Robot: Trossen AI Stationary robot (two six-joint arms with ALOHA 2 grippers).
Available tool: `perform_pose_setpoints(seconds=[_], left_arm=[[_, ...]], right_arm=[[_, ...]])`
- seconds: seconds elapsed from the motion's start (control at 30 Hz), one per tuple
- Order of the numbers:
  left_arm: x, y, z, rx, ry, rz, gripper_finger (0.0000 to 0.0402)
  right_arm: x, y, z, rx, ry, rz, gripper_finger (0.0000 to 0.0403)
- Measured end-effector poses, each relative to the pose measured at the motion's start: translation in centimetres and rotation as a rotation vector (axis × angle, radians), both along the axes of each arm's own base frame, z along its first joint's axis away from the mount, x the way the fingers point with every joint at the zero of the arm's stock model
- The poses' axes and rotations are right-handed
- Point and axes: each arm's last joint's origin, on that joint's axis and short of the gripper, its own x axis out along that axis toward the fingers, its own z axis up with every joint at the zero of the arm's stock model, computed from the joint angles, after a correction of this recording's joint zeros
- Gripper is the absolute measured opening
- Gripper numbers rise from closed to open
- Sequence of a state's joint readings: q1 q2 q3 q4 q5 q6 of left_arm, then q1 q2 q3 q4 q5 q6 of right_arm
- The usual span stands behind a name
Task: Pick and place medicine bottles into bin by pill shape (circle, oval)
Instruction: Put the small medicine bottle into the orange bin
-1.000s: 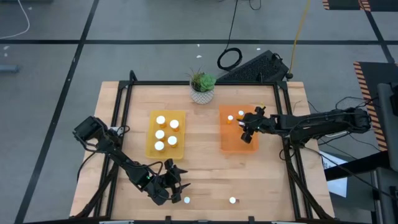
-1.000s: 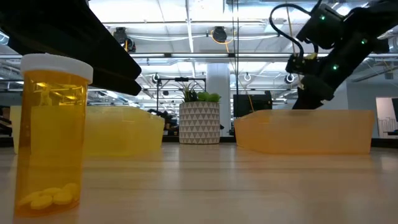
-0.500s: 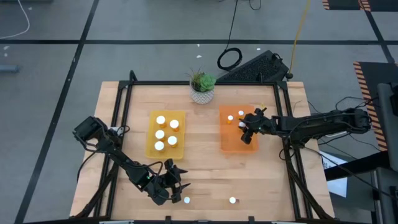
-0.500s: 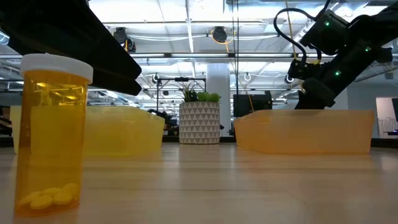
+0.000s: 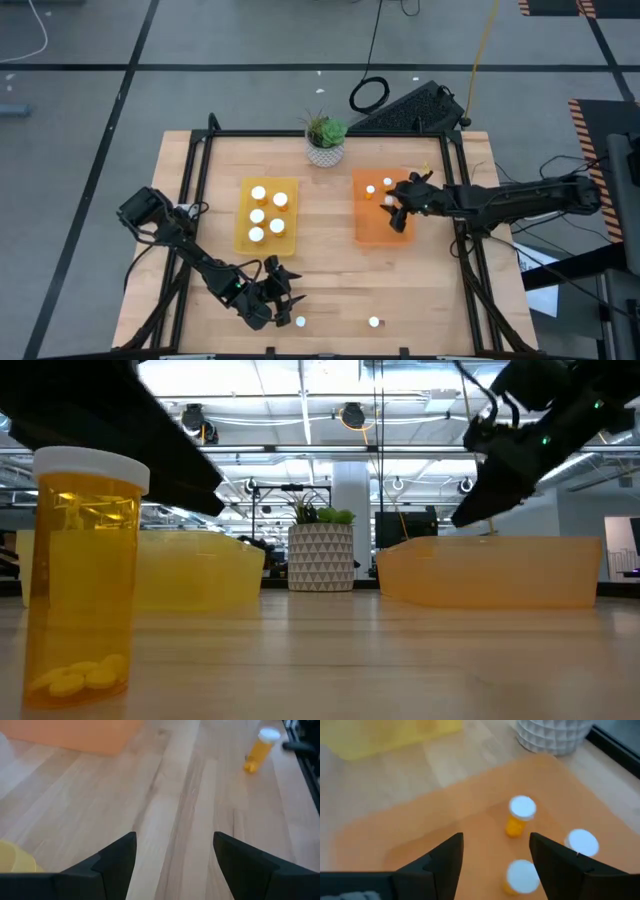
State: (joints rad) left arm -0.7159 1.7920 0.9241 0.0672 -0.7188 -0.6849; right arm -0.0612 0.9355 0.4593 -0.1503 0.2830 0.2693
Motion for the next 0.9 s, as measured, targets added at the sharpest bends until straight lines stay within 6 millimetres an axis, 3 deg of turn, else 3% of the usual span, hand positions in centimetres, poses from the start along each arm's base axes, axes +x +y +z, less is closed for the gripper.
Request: perform_pose_setpoints(seconds=[0.17, 0.47, 0.9], left_arm=[[-1.9, -1.1, 0.5, -0.011, 0.041, -0.032, 0.0269], [-4.7, -4.1, -0.2, -0.006, 0.042, -0.133, 0.0268], [-3.7, -5.8, -4.3, 0.005, 0.01, -0.19, 0.0268]], right_arm=[[0.0, 1.8, 2.1, 0.038, -0.053, 0.07, 0.0224], [0.1, 4.3, 3.6, 0.049, -0.115, 0.208, 0.0224], [0.8, 5.5, 5.0, 0.0, -0.207, 0.247, 0.0224]])
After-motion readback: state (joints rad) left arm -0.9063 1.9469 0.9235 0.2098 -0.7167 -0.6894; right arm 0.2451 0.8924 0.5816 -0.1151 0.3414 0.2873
